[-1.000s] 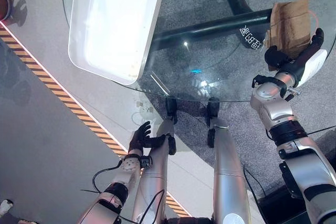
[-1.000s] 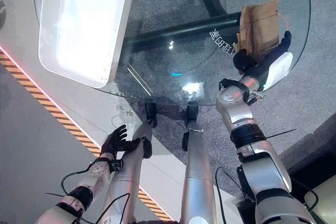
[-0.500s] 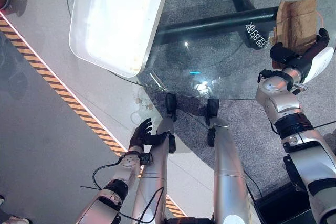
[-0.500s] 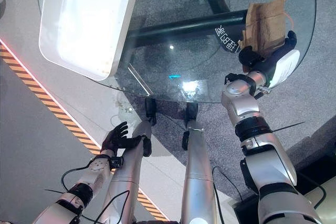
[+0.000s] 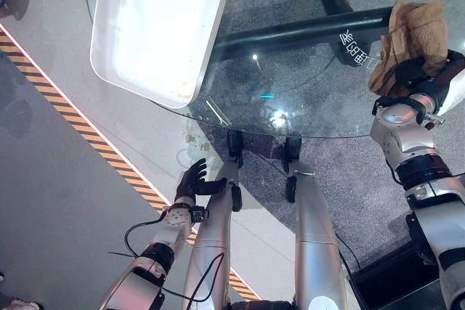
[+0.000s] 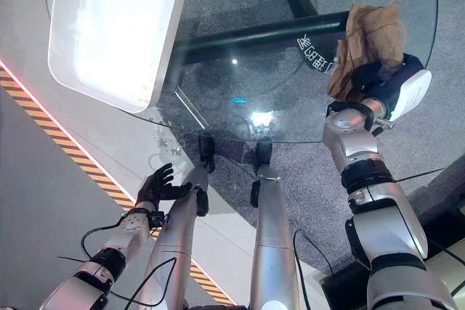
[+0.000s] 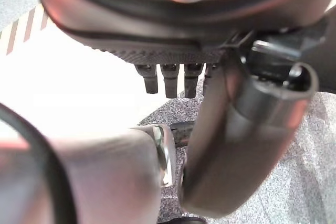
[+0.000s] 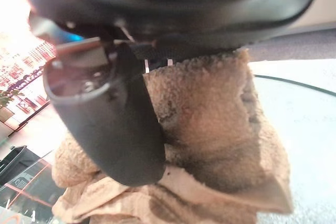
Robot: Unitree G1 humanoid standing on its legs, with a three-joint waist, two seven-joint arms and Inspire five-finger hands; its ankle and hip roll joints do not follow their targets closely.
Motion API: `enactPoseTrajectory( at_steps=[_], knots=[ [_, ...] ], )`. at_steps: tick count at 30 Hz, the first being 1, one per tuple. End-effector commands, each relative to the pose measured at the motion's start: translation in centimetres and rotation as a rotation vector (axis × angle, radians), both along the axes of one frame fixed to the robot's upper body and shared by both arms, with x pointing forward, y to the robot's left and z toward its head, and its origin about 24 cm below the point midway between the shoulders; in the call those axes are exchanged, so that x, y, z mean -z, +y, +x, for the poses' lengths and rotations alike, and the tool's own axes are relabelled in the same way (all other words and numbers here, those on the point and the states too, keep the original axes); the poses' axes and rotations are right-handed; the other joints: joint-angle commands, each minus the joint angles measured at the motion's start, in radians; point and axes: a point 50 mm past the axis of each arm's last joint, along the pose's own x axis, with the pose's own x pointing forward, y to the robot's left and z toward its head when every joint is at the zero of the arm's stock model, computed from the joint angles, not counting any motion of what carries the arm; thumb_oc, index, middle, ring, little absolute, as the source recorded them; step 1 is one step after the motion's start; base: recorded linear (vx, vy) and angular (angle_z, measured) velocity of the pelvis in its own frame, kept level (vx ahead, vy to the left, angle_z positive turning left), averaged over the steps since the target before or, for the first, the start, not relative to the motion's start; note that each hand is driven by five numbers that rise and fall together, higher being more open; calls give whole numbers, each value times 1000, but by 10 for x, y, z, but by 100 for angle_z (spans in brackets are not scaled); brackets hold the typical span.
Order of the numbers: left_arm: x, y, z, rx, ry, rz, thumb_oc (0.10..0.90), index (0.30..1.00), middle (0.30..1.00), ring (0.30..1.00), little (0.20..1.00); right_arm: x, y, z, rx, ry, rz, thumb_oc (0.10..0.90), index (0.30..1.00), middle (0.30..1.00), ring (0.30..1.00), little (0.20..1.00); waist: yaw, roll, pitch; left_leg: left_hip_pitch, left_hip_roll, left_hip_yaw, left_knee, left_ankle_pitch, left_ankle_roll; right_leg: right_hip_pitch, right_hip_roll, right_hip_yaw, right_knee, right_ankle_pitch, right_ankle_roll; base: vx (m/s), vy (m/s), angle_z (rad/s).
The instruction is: Wipe the table with a cloth and put it in the basket.
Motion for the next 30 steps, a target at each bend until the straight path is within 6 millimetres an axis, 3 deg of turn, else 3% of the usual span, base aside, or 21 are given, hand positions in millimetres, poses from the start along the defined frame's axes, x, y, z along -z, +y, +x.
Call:
enactPoseTrajectory(
  at_steps=[1,11,16,22,30],
  knots=[
    [22,10,-24,-46,76,19,800,900,900,900,900,26,29,-1,-119,42,-41,100,300,300,300,200,12,33,-18,-35,-14,-33,99,-121,-25,-36,18,92,-151,110,66,20,44,-1],
    [27,2,-30,-49,87,-13,800,900,900,900,900,-30,53,-10,-166,-180,-201,100,300,300,300,200,6,47,-18,-35,-27,-29,96,-120,-19,-44,23,113,-161,116,69,21,67,0],
    [28,0,-31,-49,94,-27,800,900,900,900,900,-48,70,-10,-231,-214,-233,100,300,300,300,200,9,53,-18,-36,-31,-24,102,-120,-17,-47,27,123,-159,118,68,27,72,1],
    [32,-3,-35,-42,97,-40,800,900,900,900,900,-55,87,-8,-314,-190,-276,100,300,300,300,200,15,62,-18,-44,-37,-25,113,-119,-13,-60,32,134,-148,118,64,30,56,2],
    [36,-6,-41,-20,102,-41,800,900,900,900,900,-54,125,-3,-488,-136,-332,100,300,300,300,200,34,69,-18,-71,-41,-33,136,-121,-10,-86,33,144,-129,114,59,9,11,0]
  ],
)
